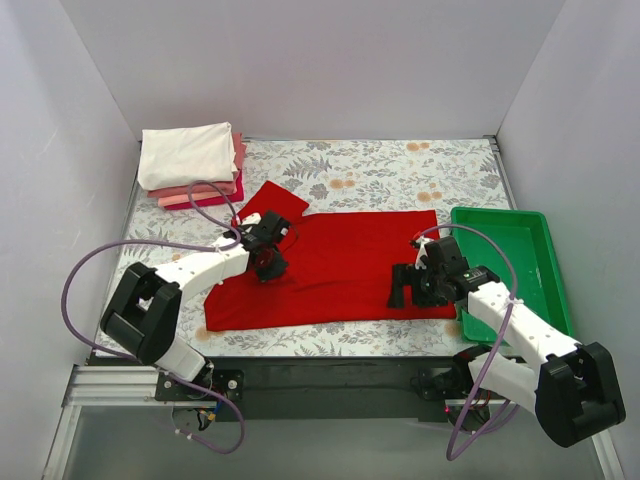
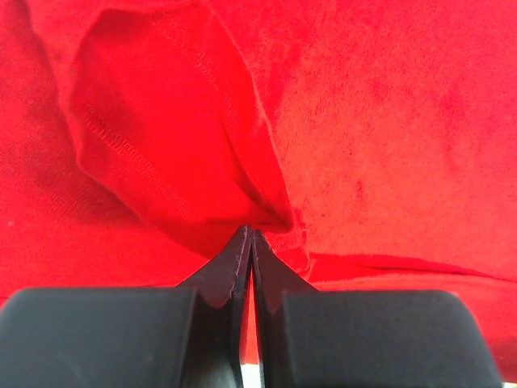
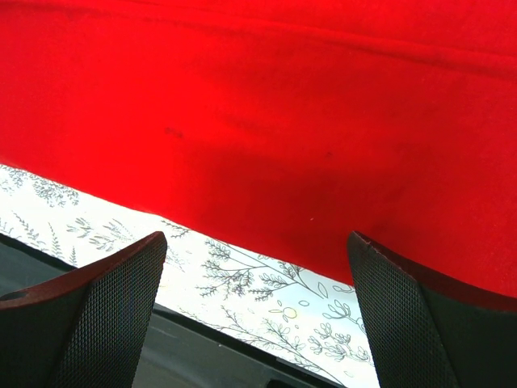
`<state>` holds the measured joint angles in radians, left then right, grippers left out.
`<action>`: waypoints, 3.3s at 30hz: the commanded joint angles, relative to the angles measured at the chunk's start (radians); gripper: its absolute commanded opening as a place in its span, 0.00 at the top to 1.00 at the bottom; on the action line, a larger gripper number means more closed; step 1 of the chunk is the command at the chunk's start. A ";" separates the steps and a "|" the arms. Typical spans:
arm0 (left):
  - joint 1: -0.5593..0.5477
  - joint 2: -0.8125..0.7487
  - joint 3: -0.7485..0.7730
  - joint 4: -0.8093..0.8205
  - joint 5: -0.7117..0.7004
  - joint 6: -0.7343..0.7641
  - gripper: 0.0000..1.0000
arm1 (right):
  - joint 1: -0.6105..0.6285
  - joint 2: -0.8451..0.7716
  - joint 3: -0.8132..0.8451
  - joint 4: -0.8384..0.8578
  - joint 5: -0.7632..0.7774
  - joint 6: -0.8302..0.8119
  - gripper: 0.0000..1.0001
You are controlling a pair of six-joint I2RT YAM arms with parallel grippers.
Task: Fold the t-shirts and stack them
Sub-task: Fold the tshirt
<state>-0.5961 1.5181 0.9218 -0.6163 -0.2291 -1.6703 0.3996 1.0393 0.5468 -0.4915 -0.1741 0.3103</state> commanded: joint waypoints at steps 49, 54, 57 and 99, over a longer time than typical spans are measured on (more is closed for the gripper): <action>-0.039 -0.144 -0.135 0.121 -0.190 0.021 0.07 | 0.002 0.025 0.010 -0.013 0.035 -0.039 0.02; -0.039 -0.081 -0.110 0.208 -0.200 0.052 0.06 | 0.001 0.018 0.005 -0.016 0.042 -0.036 0.02; -0.036 -0.032 -0.071 0.225 -0.225 0.060 0.06 | 0.002 0.010 0.007 -0.018 0.041 -0.033 0.02; 0.248 0.620 0.857 0.087 -0.246 0.356 0.05 | -0.001 -0.191 0.127 -0.019 0.291 0.010 0.02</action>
<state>-0.3653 2.0491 1.6707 -0.4412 -0.4385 -1.3846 0.3996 0.8856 0.6476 -0.5243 0.0391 0.3042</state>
